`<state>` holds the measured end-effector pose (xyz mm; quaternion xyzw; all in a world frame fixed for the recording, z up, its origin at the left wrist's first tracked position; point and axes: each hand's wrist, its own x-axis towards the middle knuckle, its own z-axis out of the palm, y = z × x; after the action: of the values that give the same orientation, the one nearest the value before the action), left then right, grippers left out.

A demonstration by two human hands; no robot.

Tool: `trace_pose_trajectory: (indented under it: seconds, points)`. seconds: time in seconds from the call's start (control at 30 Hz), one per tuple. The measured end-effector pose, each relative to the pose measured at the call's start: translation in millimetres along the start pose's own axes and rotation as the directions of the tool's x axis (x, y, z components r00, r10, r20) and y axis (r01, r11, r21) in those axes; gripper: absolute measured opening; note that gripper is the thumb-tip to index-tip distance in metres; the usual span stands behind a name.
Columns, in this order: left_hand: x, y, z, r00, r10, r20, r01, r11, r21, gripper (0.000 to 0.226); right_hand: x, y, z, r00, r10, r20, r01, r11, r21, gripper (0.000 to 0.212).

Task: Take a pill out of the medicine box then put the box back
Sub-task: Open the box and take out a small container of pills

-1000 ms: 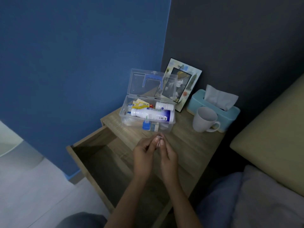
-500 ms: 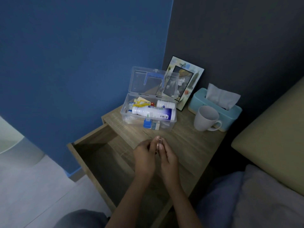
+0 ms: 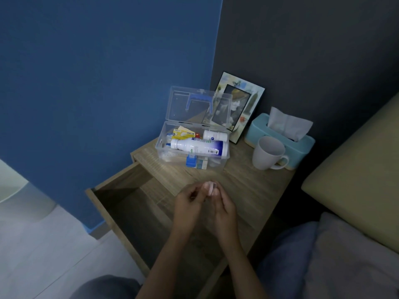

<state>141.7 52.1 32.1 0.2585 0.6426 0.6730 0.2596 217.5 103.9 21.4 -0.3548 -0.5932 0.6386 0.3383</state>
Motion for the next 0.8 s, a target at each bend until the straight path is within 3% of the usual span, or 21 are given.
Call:
trace_pose_trajectory:
  seconds: [0.1, 0.27, 0.6, 0.7, 0.8]
  points:
    - [0.3, -0.1, -2.6, 1.0, 0.01, 0.018, -0.01, 1.0, -0.001, 0.025, 1.1, 1.5, -0.8, 1.0, -0.006, 0.003, 0.006, 1.0, -0.008, 0.035]
    - [0.8, -0.5, 2.0, 0.999, -0.027, -0.032, 0.029, 0.999, 0.042, 0.013, -0.3, 5.2, -1.8, 1.0, -0.008, 0.014, 0.008, 1.0, -0.018, 0.035]
    - [-0.7, 4.3, 1.1, 0.999, -0.049, 0.015, 0.049, 0.999, 0.015, 0.021, -1.5, 0.7, -3.2, 1.0, -0.008, 0.011, 0.007, 0.998, 0.057, 0.031]
    - [-0.1, 5.5, -1.7, 0.995, 0.002, 0.1, -0.007, 0.999, 0.046, 0.035, 0.2, 2.0, -5.4, 1.0, 0.012, 0.015, -0.013, 0.993, 0.116, 0.028]
    - [1.8, 9.2, -3.3, 0.987, 0.011, 0.163, -0.019, 0.999, 0.049, 0.032, 2.2, 5.0, -8.1, 0.998, 0.058, 0.012, -0.059, 0.98, 0.192, 0.03]
